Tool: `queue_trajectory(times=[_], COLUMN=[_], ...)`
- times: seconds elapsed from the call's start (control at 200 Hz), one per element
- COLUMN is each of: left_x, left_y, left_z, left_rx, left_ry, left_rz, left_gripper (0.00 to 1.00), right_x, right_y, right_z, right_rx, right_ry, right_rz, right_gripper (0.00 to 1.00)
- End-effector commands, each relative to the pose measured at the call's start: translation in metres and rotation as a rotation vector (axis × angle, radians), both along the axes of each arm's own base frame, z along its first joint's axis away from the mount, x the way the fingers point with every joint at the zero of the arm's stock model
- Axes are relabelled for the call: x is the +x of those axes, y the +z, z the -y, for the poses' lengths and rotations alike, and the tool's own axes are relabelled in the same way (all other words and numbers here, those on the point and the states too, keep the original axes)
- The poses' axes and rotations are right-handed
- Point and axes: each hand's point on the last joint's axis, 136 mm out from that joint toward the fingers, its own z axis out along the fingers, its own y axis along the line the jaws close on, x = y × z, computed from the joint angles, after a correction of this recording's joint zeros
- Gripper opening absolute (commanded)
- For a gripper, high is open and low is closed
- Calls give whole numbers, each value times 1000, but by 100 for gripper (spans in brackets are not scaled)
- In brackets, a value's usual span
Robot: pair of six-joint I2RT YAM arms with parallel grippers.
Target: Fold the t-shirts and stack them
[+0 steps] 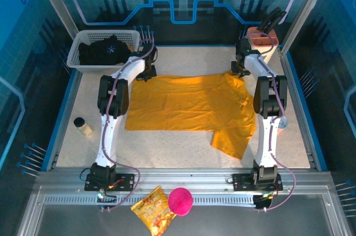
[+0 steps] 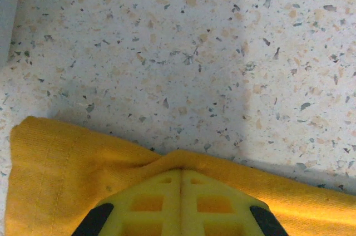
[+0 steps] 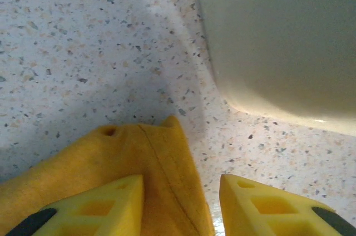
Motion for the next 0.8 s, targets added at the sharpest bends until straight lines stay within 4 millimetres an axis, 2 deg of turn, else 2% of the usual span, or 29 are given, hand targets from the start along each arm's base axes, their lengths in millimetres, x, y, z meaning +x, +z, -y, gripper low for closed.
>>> queue_trajectory(times=[0.0,0.085,0.215,0.42,0.44,0.536,0.601,0.646,0.796], left_x=[-13,-14,-16,-15,-15,-15,-16,-16,-23], left_y=[-14,-15,-17,-16,-17,-17,-17,-17,-19], left_z=[-15,-15,-15,-15,-15,-15,-15,-14,-14], left_rx=[32,32,29,28,29,29,28,26,8], left_ry=[46,51,57,56,56,54,55,58,96], left_rz=[-70,-77,-81,-78,-79,-79,-81,-83,-104], left_gripper=[0,0,0,0,0,0,0,0,0], right_x=[1,2,6,11,10,10,10,10,9], right_y=[-8,-10,2,5,-8,-18,-23,-25,-26], right_z=[-1,-4,-10,-6,-6,-3,-2,-1,2], right_rx=[69,99,137,130,127,123,121,122,108], right_ry=[-34,-36,-35,-49,-51,-58,-62,-63,-71], right_rz=[-1,3,38,37,11,-8,-14,-18,-24], right_gripper=[40,38,38,37,37,34,28,19,0])
